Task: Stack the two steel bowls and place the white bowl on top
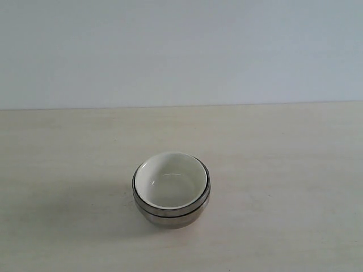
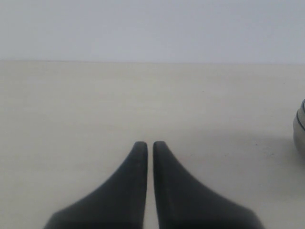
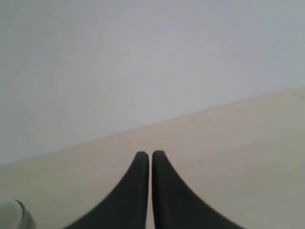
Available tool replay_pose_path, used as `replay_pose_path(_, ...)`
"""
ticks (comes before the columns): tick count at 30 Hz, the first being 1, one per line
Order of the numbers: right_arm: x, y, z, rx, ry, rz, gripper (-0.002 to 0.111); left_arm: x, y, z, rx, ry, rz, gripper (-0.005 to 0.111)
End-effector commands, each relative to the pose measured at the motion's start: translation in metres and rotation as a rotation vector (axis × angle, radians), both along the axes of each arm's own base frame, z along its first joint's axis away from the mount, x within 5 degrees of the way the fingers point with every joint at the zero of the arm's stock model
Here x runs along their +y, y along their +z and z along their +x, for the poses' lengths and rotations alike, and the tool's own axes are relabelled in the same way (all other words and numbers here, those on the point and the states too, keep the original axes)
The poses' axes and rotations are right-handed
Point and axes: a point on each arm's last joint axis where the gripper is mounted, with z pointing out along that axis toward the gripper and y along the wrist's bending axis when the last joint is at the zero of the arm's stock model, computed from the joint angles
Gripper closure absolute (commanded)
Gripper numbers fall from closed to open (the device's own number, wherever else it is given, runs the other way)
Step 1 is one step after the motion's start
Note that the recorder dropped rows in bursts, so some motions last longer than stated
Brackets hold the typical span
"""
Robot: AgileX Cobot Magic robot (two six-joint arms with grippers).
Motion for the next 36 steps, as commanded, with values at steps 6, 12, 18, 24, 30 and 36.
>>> replay_pose_path(6, 0.0012, 0.0006, -0.0005, 0.001, 0.021, 0.367, 0.108, -0.0002, -0.0002, 0.0, -0.007, -0.003, -0.005, 0.103)
replay_pose_path(12, 0.0012, 0.0006, -0.0005, 0.001, 0.021, 0.367, 0.108, -0.0002, -0.0002, 0.0, -0.007, -0.003, -0.005, 0.103)
replay_pose_path(18, 0.0007, -0.0009, -0.0005, 0.018, 0.013, 0.414, 0.108, -0.0002, -0.0002, 0.0, -0.007, -0.003, -0.005, 0.103)
replay_pose_path(24, 0.0038, -0.0033, -0.0006, 0.065, 0.04, 0.83, 0.108, -0.0002, -0.0002, 0.0, -0.007, -0.003, -0.005, 0.103)
replay_pose_path(30, 0.0038, -0.0033, -0.0006, 0.065, 0.04, 0.832, 0.108, -0.0002, -0.0002, 0.0, -0.007, -0.003, -0.005, 0.103)
replay_pose_path(36, 0.0038, -0.0031, -0.0006, 0.064, 0.041, 0.832, 0.108, -0.0002, -0.0002, 0.0, -0.007, -0.003, -0.005, 0.103)
